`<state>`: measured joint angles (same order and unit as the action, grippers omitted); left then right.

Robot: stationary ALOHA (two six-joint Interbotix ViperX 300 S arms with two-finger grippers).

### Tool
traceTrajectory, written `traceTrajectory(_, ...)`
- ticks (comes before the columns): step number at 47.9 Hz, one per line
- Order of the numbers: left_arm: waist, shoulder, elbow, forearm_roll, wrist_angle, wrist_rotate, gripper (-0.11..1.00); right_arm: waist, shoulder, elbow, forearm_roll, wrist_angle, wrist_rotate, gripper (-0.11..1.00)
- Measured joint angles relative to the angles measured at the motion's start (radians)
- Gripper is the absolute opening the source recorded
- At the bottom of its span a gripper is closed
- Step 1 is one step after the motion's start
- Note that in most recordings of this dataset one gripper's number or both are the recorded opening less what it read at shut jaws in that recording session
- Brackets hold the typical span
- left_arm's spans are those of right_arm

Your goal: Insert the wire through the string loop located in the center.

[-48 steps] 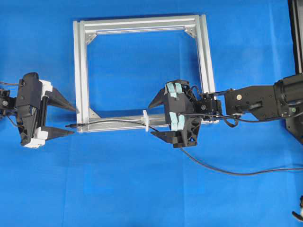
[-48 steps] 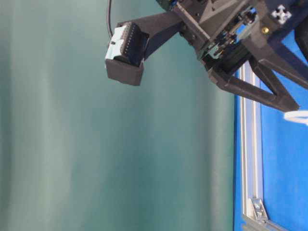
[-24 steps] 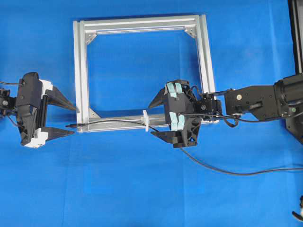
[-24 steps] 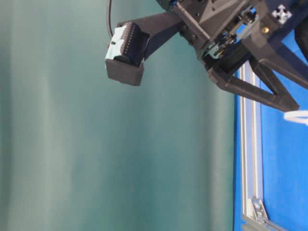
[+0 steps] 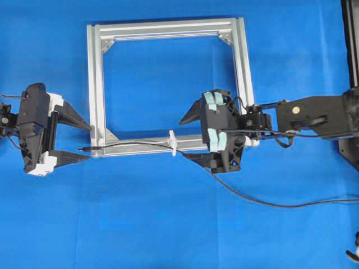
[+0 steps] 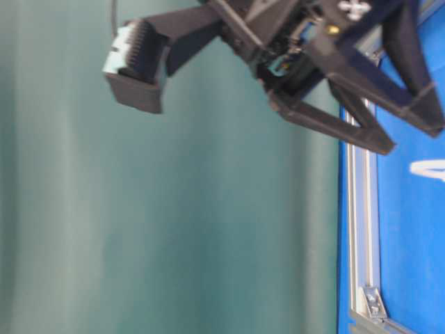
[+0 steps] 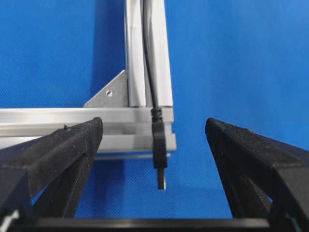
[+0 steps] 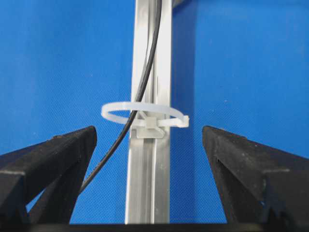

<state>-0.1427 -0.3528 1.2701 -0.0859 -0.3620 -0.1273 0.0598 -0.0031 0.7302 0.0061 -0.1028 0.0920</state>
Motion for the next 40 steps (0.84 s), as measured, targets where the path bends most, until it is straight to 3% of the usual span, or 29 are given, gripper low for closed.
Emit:
traceTrajectory(16, 0.003, -0.081, 0.000, 0.000, 0.031, 0.002, 0.92, 0.000, -0.048, 0.000, 0.000, 0.035, 0.000, 0.94)
traceTrajectory(40, 0.003, -0.084, 0.000, 0.000, 0.040, 0.002, 0.92, 0.000, -0.046, 0.000, 0.000, 0.038, 0.000, 0.94)
